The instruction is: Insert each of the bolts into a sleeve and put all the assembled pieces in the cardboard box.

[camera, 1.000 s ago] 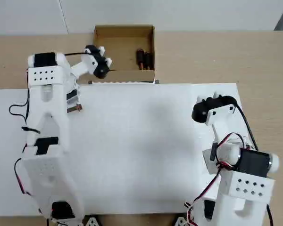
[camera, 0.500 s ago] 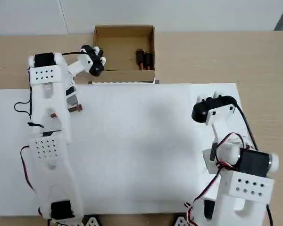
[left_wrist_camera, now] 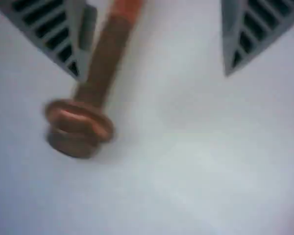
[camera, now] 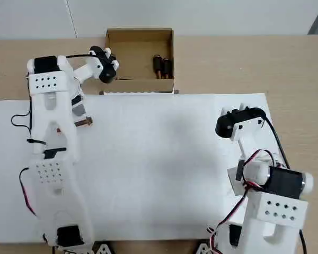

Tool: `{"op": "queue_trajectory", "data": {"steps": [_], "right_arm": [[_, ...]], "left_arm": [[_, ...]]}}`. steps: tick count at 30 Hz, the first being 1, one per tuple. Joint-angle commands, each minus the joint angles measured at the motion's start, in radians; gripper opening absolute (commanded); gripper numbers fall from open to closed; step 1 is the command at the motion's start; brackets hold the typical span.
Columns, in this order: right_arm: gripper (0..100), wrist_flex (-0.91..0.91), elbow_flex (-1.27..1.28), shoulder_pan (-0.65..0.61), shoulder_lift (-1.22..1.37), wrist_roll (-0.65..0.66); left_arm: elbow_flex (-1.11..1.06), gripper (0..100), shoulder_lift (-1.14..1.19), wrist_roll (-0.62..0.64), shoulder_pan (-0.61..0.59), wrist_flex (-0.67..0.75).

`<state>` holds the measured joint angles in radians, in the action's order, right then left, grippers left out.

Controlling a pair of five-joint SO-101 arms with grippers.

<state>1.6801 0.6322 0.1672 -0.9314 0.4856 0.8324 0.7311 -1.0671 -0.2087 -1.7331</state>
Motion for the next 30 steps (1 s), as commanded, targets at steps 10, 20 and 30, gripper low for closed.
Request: {"op": "queue_trajectory", "data": {"steps": [10, 20, 30], "right_arm": [[0.6, -0.001, -0.043, 0.002, -0.018, -0.005], [0.6, 0.01, -0.043, 0.002, -0.018, -0.005], [0.6, 0.01, -0.043, 0.002, -0.018, -0.005]], "left_arm": [[-0.196, 17, -0.118, -0.011, -0.003, -0.009], [-0.196, 17, -0.005, -0.011, 0.002, 0.074], [-0.196, 4, 0.035, -0.011, -0.003, 0.074]]}}
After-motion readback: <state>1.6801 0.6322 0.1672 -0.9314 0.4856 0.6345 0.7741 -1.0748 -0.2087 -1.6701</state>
